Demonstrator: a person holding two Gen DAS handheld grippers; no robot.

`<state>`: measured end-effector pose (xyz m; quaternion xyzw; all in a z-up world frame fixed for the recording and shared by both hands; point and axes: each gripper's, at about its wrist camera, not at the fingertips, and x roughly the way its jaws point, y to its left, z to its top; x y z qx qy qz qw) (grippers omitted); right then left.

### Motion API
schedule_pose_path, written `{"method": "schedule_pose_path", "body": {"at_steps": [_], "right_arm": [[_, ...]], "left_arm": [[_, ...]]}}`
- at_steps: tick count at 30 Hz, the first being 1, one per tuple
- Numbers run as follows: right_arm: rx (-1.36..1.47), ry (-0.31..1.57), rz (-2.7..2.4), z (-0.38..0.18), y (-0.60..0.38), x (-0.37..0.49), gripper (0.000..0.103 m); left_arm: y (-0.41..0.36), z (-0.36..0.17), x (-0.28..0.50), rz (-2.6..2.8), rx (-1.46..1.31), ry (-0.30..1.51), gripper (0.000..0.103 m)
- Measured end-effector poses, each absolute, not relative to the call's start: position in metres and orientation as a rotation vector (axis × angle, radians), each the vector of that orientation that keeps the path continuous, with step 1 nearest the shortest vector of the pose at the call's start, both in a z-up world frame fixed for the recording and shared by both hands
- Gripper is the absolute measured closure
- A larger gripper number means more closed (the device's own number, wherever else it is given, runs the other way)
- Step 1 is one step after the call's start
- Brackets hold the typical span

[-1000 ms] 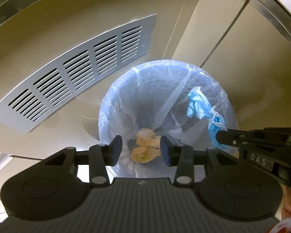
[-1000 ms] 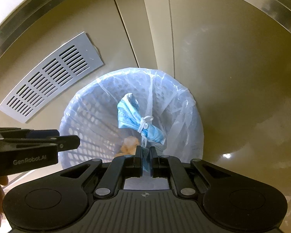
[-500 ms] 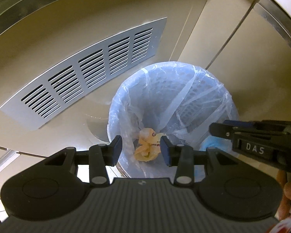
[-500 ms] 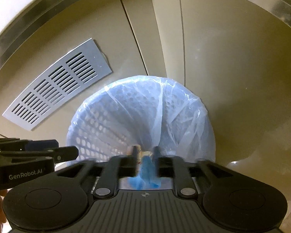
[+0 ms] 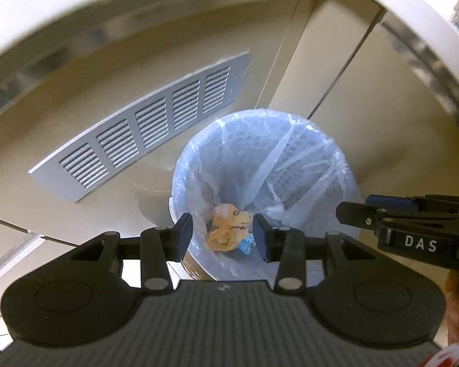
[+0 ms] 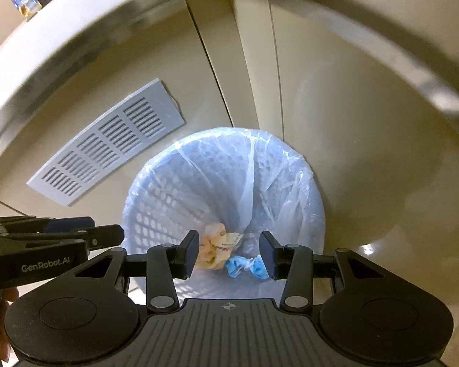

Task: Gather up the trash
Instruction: 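Open the left tool to drop the bag while the right tool drops the mask, then move both tools back up to the trash on the counter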

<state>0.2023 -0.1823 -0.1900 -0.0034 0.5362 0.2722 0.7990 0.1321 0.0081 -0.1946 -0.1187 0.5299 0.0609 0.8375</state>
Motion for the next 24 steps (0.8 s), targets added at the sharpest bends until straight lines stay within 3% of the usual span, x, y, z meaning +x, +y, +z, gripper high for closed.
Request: {"method": "schedule_pose_path", "body": {"at_steps": [17, 24], "right_arm": [[0.112, 0.923, 0.544, -0.059, -0.193, 0.181, 0.059], [0.127, 0.86, 0.517, -0.031, -0.194, 0.177, 0.059]], "left_arm": [[0.001, -0.08, 0.114, 0.036, -0.203, 0.927, 0.058], [0.007, -0.048, 0.123, 0.015, -0.189, 0.841, 0.047]]}}
